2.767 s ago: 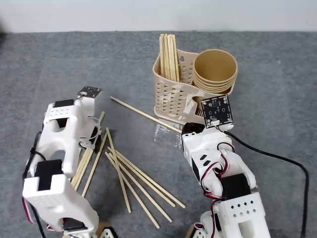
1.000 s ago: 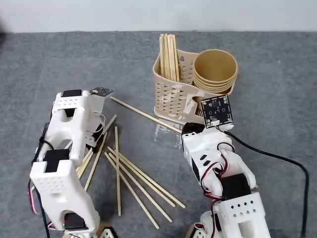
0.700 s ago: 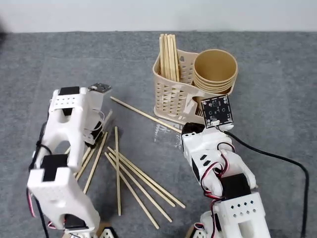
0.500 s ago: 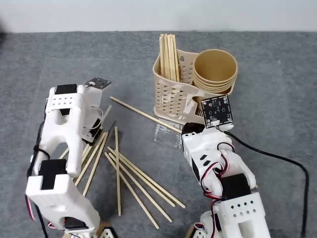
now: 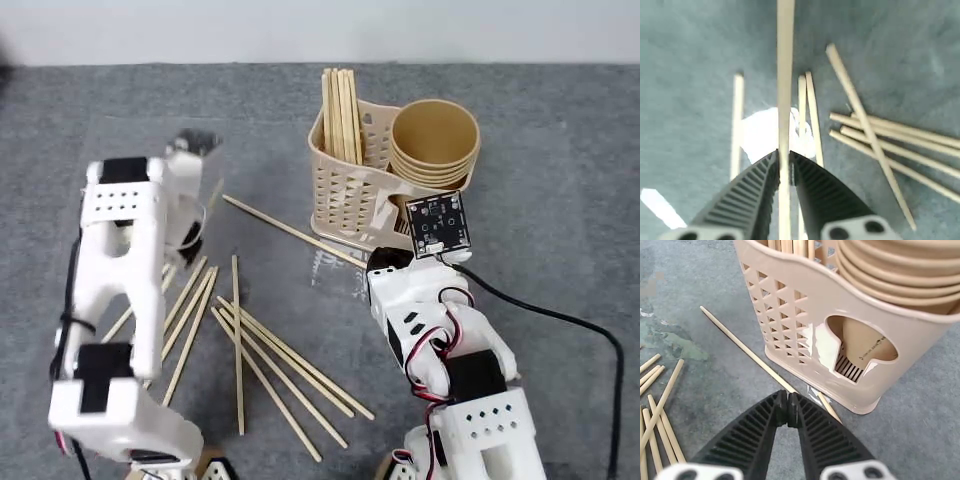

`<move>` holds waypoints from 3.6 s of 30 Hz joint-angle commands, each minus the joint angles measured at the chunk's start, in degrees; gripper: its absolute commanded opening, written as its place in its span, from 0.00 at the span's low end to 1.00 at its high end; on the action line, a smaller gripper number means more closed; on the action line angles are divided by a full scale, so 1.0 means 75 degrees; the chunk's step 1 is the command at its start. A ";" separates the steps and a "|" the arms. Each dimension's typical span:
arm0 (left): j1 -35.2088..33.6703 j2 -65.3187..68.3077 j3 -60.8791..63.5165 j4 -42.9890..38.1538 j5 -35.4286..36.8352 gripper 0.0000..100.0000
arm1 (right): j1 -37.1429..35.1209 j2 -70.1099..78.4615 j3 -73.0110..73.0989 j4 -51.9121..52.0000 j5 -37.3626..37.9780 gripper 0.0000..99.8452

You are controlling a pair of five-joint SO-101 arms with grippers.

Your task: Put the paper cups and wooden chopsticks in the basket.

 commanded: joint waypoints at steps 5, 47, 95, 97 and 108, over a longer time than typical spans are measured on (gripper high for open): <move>0.1032 -0.1747 -0.2526 -0.0012 0.1325 0.01 | 0.0100 -0.0147 -0.0035 -0.0006 -0.0082 0.02; 0.3294 -0.2696 0.0651 -0.7303 0.4478 0.18 | 0.0100 -0.0147 -0.0035 0.0006 -0.0059 0.02; -0.2239 -0.7596 0.6664 -0.4267 0.3692 0.17 | -0.4788 0.8211 -0.3259 0.0463 0.0141 0.17; -0.2239 -0.7596 0.6699 -0.4278 0.3692 0.17 | -0.4788 0.8516 -0.3388 0.0463 0.0141 0.17; -0.2251 -0.7596 0.6699 -0.4267 0.3692 0.17 | -0.4484 1.0028 -0.4032 0.0627 0.0152 0.04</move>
